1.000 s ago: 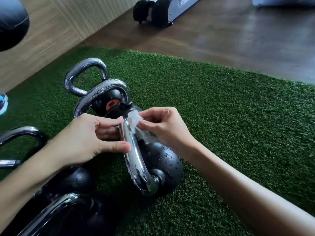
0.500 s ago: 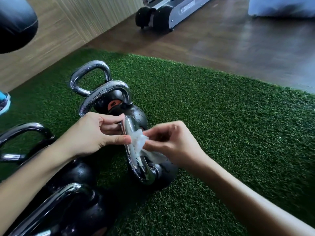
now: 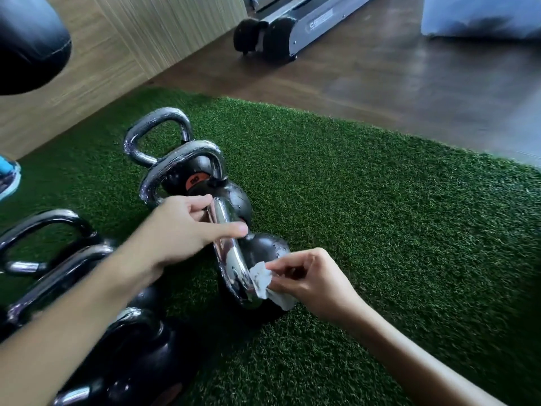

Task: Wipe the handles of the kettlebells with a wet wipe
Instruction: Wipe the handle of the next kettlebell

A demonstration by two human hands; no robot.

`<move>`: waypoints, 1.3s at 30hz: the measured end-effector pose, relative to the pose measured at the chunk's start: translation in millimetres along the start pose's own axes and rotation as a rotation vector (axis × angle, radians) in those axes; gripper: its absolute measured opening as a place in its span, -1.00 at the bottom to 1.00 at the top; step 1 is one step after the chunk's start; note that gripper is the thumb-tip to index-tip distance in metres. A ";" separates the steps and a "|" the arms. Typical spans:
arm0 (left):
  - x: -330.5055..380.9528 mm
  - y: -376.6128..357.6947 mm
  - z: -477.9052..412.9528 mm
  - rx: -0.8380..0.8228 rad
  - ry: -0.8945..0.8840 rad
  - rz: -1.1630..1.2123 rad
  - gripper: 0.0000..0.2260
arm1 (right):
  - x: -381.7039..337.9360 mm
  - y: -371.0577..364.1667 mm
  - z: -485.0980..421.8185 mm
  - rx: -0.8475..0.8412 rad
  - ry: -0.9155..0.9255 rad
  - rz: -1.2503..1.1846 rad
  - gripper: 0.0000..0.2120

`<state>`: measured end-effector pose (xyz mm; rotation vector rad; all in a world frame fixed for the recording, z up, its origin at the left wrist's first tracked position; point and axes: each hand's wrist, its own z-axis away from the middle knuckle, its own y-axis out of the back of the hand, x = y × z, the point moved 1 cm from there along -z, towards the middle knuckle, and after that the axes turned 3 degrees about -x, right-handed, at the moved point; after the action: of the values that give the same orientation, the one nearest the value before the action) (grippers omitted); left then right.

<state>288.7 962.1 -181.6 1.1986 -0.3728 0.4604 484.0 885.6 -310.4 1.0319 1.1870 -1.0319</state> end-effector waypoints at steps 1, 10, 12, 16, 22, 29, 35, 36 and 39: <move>-0.6 -6.9 2.2 0.057 -0.023 -0.049 -0.02 | 4.4 0.0 1.2 0.012 -0.016 0.055 -0.84; -26.4 -8.5 12.9 0.219 -0.074 -0.065 -0.14 | -8.4 5.5 -52.8 0.316 0.173 0.168 -0.86; -42.0 -0.7 14.2 0.205 -0.062 -0.024 -0.06 | -13.4 -6.7 -68.1 0.340 0.217 0.205 -0.88; -69.2 13.1 20.9 0.130 -0.080 0.149 0.02 | -24.2 -43.5 -90.1 0.289 0.293 0.232 -0.88; -94.5 24.3 21.6 0.043 -0.087 0.251 0.13 | -21.3 -85.4 -111.3 0.302 0.346 0.418 -0.85; -119.8 35.2 23.3 -0.013 -0.102 0.250 -0.07 | -38.5 -105.6 -122.4 0.293 0.490 0.434 -0.84; -134.2 44.6 21.8 -0.080 -0.175 0.227 0.19 | -22.1 -108.0 -124.9 0.362 0.447 0.497 -0.87; -133.9 45.2 21.5 -0.089 -0.190 0.219 0.19 | -25.9 -110.1 -124.1 0.370 0.430 0.458 -0.87; -131.9 47.3 19.8 -0.096 -0.206 0.181 0.18 | -38.7 -121.4 -116.1 0.378 0.326 0.288 -0.91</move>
<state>151.2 938.3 -204.5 1.1265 -0.6774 0.4699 338.2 975.4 -290.6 1.6675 1.0764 -0.8968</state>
